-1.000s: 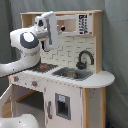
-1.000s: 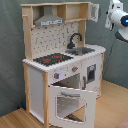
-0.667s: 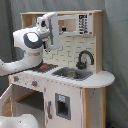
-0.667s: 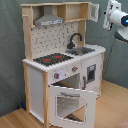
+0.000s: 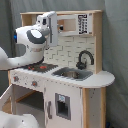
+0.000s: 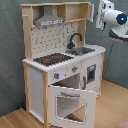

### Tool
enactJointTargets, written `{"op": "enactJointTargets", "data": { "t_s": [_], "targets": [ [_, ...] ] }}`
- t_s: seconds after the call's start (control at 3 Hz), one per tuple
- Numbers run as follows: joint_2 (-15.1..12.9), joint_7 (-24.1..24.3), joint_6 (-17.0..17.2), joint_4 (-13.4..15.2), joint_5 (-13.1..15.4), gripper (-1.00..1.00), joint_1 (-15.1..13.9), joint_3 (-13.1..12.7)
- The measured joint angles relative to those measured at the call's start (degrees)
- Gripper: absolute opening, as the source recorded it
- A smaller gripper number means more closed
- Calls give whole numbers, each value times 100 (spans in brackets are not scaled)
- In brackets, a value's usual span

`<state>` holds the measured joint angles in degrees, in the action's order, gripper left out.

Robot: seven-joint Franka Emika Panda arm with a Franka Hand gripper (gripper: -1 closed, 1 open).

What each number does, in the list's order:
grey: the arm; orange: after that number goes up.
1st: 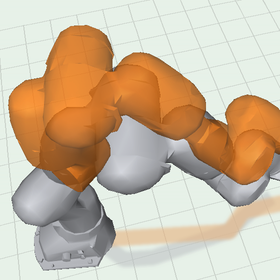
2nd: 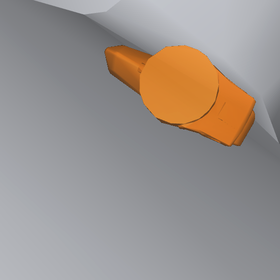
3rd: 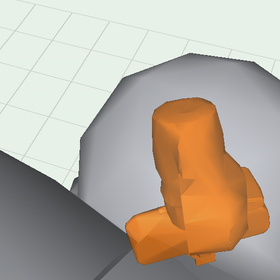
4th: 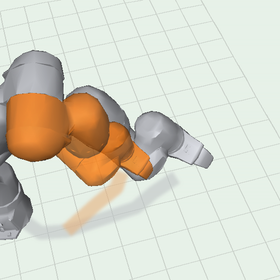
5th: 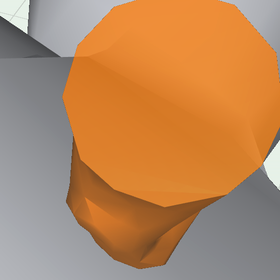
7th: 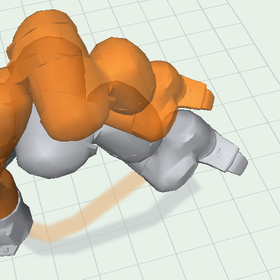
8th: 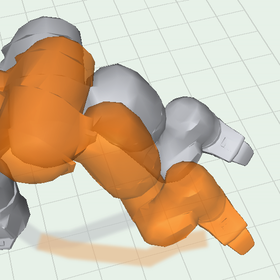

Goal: Play with the kitchen

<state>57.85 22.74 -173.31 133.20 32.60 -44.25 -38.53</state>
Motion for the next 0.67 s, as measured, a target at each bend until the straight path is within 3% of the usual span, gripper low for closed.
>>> {"op": "enactJointTargets", "data": {
  "t_s": [0.67],
  "targets": [
    [-835, -79, -2, -630, 6, -100, -13, -533]
  ]
}}
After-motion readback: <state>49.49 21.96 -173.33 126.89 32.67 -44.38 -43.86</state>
